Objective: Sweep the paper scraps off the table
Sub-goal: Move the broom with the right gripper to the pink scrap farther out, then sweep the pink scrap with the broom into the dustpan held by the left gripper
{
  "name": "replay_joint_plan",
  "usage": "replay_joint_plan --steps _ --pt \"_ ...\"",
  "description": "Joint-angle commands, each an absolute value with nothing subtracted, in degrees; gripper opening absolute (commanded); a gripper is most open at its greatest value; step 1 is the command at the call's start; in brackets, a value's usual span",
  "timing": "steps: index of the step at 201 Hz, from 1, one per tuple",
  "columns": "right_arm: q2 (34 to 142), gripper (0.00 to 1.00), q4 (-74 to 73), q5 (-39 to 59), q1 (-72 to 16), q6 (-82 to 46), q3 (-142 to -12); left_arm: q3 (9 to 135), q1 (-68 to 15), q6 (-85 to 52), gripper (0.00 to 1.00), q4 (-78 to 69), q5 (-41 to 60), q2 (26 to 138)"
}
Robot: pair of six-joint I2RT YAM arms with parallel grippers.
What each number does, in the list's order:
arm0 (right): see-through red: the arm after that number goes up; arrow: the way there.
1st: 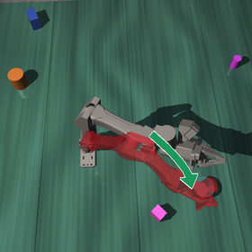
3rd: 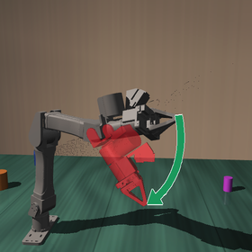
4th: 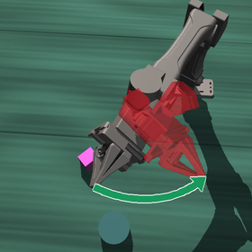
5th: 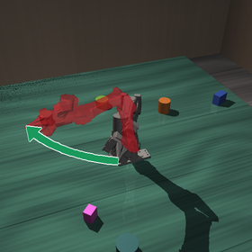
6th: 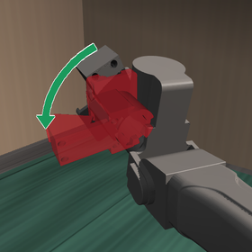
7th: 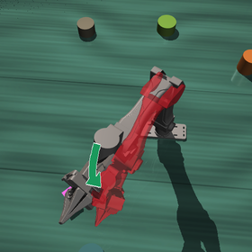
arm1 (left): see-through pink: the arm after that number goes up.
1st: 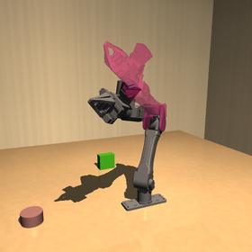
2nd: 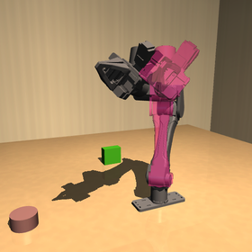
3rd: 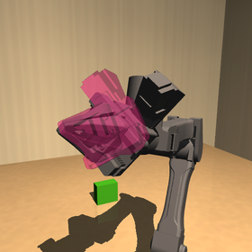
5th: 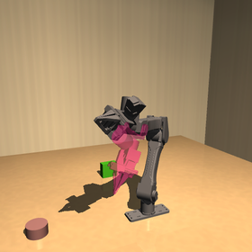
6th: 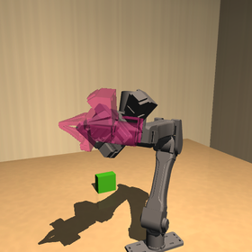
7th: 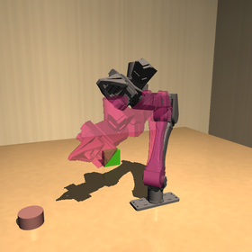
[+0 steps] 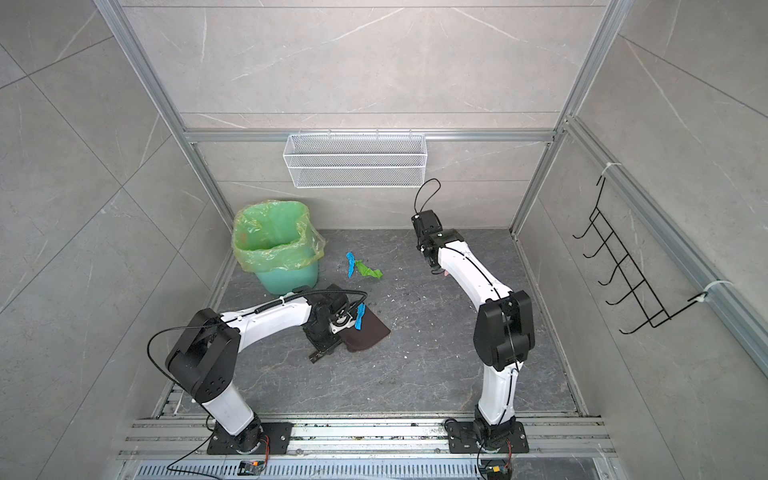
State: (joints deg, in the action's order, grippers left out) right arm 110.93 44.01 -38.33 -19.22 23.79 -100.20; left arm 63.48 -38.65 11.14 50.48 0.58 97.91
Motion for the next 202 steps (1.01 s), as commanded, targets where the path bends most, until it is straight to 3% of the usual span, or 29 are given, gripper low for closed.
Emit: replay_joint_plan --steps 1,75,125,202 --pt "113.09 0.0 45.42 -39.53 -18.74 26.15 -103.84 63.16 -39.06 11.75 0.0 51.06 1.32 95.86" --pt "113.71 0.0 56.86 -28.61 -20.35 21.73 -105.21 62.97 -39.03 13.12 0.0 50.8 1.42 96.24" --pt "111.79 0.0 64.75 -25.02 -27.0 19.48 -103.89 63.56 -39.07 13.89 0.0 49.93 1.73 98.42" --pt "106.98 0.0 70.01 -8.93 -33.64 15.09 -105.12 62.63 -39.01 14.11 0.0 49.27 1.85 98.35"
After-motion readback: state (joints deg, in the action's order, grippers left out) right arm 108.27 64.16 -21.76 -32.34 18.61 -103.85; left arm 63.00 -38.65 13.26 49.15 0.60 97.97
